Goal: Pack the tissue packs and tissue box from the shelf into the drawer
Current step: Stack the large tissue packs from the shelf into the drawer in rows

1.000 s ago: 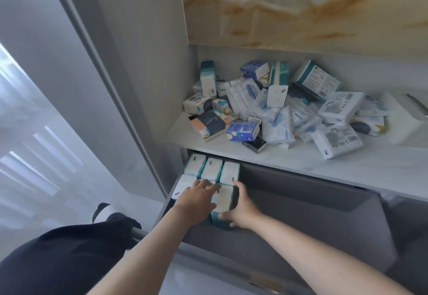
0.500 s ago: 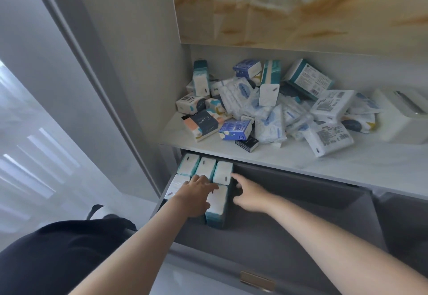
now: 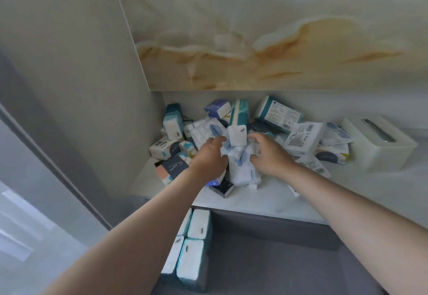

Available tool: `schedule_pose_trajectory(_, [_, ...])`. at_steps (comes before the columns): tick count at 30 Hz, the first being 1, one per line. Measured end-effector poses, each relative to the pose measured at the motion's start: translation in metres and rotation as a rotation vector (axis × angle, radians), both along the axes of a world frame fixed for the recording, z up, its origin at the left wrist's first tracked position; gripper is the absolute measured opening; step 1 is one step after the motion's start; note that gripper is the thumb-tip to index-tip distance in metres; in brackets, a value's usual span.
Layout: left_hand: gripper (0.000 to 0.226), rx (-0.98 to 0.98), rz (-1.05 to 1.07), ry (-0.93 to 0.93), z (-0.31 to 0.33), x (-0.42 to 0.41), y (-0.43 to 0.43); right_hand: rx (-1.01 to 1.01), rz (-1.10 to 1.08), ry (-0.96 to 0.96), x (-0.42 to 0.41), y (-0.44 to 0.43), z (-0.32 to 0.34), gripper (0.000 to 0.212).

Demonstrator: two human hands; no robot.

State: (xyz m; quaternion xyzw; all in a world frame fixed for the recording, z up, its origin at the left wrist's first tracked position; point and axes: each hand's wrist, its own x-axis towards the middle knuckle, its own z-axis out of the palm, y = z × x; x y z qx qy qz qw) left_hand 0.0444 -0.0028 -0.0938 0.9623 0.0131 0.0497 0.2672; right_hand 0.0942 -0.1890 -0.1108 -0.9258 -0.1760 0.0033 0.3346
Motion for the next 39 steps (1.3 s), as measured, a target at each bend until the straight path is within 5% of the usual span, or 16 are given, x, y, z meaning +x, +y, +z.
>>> schedule_pose_trajectory(7, [0.073, -0.220, 0.133, 0.123, 0.001, 0.074, -0.028, 0.252, 0.026, 0.154, 0.042, 0.011, -0.016, 0.089])
schedule_pose_trajectory(13, [0.077, -0.453, 0.195, -0.068, -0.005, 0.086, -0.032, 0.271, 0.011, 0.036, 0.049, 0.027, -0.011, 0.092])
schedule_pose_trajectory(28, [0.070, -0.364, 0.141, -0.244, 0.024, -0.031, 0.004, 0.423, 0.147, -0.316, -0.052, 0.066, 0.002, 0.092])
schedule_pose_trajectory(33, [0.073, -0.340, 0.115, -0.167, 0.019, -0.087, 0.035, 0.328, 0.204, -0.106, -0.090, 0.079, 0.013, 0.106])
schedule_pose_trajectory(39, [0.043, -0.640, 0.040, -0.059, -0.004, -0.145, 0.103, 0.239, 0.339, 0.054, -0.128, 0.107, 0.010, 0.096])
